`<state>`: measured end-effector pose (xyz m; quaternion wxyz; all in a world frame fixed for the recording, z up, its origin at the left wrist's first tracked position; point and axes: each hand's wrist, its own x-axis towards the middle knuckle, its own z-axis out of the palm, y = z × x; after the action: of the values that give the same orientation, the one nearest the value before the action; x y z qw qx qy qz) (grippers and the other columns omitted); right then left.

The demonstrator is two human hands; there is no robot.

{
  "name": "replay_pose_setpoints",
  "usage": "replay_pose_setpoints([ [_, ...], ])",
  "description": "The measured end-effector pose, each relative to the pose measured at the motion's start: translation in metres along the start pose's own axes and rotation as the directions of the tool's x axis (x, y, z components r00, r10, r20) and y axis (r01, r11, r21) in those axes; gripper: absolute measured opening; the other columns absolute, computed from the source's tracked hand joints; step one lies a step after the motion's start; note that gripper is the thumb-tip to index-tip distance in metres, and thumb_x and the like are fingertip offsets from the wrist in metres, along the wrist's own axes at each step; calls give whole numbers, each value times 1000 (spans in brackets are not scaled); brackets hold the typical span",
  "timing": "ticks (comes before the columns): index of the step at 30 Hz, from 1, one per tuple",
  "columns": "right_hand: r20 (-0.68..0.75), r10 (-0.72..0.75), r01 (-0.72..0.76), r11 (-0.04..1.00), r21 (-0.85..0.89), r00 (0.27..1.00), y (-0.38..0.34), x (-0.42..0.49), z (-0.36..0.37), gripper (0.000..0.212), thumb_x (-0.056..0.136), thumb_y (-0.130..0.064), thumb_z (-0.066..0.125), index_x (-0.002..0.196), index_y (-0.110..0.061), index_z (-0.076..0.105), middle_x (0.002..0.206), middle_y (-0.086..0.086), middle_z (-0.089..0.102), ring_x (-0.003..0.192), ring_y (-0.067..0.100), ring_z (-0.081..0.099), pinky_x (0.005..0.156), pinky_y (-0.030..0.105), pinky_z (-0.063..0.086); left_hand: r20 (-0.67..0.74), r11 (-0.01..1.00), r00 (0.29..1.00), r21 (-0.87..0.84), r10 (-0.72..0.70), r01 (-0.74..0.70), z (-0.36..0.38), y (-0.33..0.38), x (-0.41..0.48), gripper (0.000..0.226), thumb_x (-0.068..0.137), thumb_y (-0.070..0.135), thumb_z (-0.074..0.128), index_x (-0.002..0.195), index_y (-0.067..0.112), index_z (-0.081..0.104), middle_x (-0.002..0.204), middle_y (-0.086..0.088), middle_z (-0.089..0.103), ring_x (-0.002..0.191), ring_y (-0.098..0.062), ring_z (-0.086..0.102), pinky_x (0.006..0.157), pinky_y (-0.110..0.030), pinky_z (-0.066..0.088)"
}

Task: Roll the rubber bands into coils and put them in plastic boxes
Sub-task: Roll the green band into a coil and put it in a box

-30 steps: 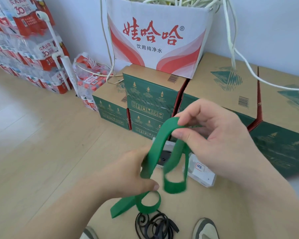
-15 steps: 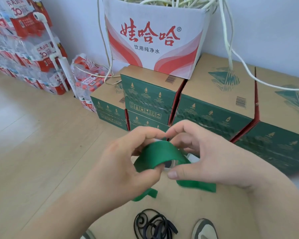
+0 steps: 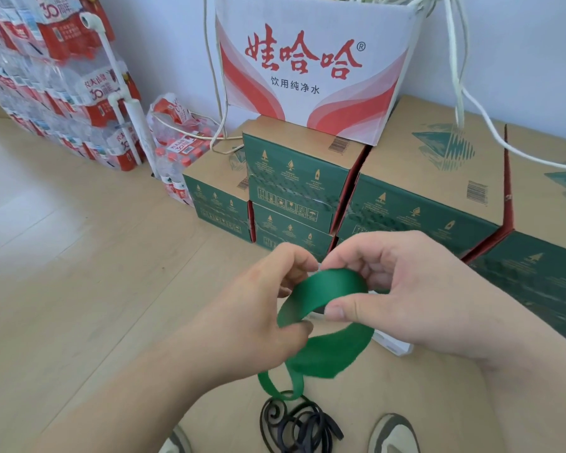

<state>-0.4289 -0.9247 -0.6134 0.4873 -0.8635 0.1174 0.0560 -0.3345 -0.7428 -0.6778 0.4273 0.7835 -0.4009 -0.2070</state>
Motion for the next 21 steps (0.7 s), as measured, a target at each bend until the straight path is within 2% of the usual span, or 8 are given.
replay_pose_setpoints([
  [3,-54,-30,34,997,68,998,0,-3,-2,29,74,-10,88,94,-27,75,87,-1,79,81,20,77,80,44,64,116,994,990,84,-83,73,10,-7,0,50,76,29,80,114,45,52,105,24,63,102,1,61,94,-33,53],
  [6,-144,-49,57,997,55,988,2,-5,-7,31,74,-12,87,97,-30,75,90,-1,78,85,20,76,85,44,63,138,987,982,111,-130,116,16,-13,4,39,76,41,79,101,46,49,95,18,62,92,-5,62,88,-40,55],
  [9,-216,-47,39,998,-44,975,9,-8,-22,33,78,-18,84,104,-35,72,94,-7,76,90,14,73,91,41,60,67,997,996,45,-58,55,3,-11,7,37,80,32,78,111,41,60,99,16,68,96,-10,67,90,-40,56],
  [10,-194,-29,16,998,-67,981,11,-9,-26,37,78,-19,84,107,-37,70,94,-9,75,90,11,72,91,40,59,18,999,1000,29,-24,24,-3,-9,7,39,82,25,77,116,39,62,102,15,70,99,-12,68,92,-39,56],
  [12,-62,22,-27,996,-87,998,10,-11,-26,46,75,-20,87,112,-40,68,97,-10,75,90,10,72,91,41,59,-82,999,996,-1,32,-32,-10,1,4,45,84,17,77,124,36,66,107,14,72,104,-14,68,94,-35,55],
  [15,114,13,-8,999,-37,993,8,-8,-11,54,71,-19,90,116,-38,67,103,-6,77,94,17,75,91,48,59,-157,985,973,48,169,-163,-3,21,-2,52,80,17,80,126,37,66,99,12,72,96,-15,68,83,-33,54],
  [18,50,-35,33,998,46,998,6,-3,-6,58,71,-11,92,119,-30,66,100,-1,78,90,22,76,90,50,59,-201,987,967,-6,156,-161,4,27,-5,62,74,15,81,125,40,57,91,14,71,90,-12,69,83,-32,55],
  [21,6,-57,57,995,79,998,3,-4,-7,59,67,-4,93,114,-31,69,90,3,76,81,24,75,80,48,62,-224,990,967,-48,121,-135,4,22,-3,59,73,10,82,117,37,54,98,15,75,97,-7,71,90,-28,55],
])
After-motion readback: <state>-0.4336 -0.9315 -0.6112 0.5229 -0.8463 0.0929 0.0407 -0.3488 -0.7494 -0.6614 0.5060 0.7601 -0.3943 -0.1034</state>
